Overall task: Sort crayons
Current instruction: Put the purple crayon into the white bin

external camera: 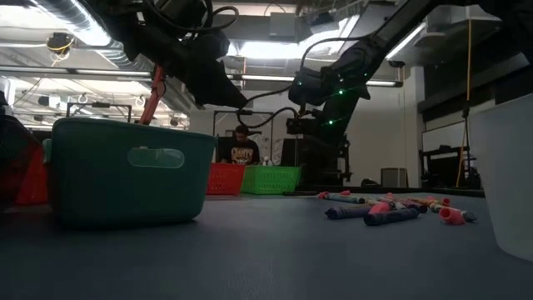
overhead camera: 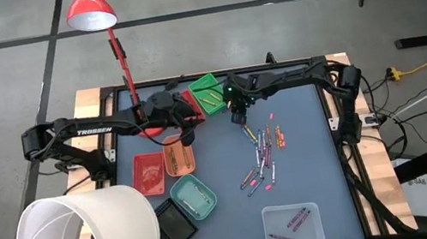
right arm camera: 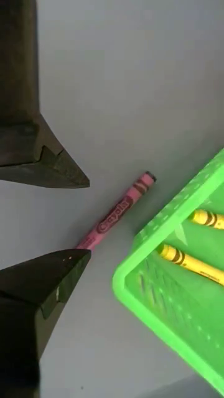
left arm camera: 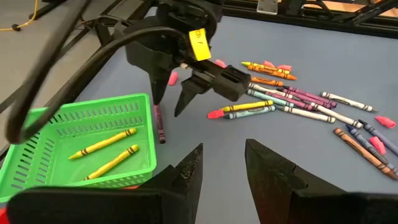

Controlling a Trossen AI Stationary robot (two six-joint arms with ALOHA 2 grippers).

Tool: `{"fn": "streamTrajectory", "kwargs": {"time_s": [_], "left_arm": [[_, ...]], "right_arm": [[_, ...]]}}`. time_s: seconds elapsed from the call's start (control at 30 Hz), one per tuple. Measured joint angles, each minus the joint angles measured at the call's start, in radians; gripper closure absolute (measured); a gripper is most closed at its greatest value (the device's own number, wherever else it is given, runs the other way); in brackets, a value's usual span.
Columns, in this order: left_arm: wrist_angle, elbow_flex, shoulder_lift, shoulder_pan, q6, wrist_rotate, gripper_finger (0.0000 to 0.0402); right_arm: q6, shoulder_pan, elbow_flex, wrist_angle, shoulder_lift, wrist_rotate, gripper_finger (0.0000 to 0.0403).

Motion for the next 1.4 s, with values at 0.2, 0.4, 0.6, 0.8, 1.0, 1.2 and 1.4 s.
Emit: {"fn": "streamTrajectory", "kwargs": {"time_s": [0.2, 0.4, 0.6, 0.8, 1.0, 1.2, 1.4], "left_arm": [[0.0, 0.0, 0.0, -0.007, 0.0, 0.0, 0.0298], [0.0, 0.0, 0.0, -0.007, 0.0, 0.0, 0.0298], [0.0, 0.0, 0.0, -0.007, 0.001, 0.0, 0.0298], [0.002, 0.001, 0.0, -0.009, 0.001, 0.0, 0.0298], [0.001, 0.001, 0.0, -0.009, 0.001, 0.0, 0.0298], [0.001, 0.001, 0.0, -0.009, 0.001, 0.0, 0.0298], [0.001, 0.001, 0.0, -0.009, 0.001, 0.0, 0.0298]], "right_arm": [[-0.007, -0.002, 0.0, 0.059, 0.0, 0.033, 0.0236], [-0.008, -0.002, 0.0, 0.037, 0.0, 0.032, 0.0236], [-0.015, -0.002, 0.0, 0.06, 0.036, 0.048, 0.0236], [-0.04, -0.001, 0.0, 0.075, 0.066, 0.071, 0.0236], [-0.064, -0.002, 0.0, 0.071, 0.066, 0.038, 0.0236], [-0.092, -0.001, 0.005, 0.016, 0.066, -0.03, 0.0236], [-0.141, -0.002, 0.004, -0.02, 0.066, -0.101, 0.0236]]}}
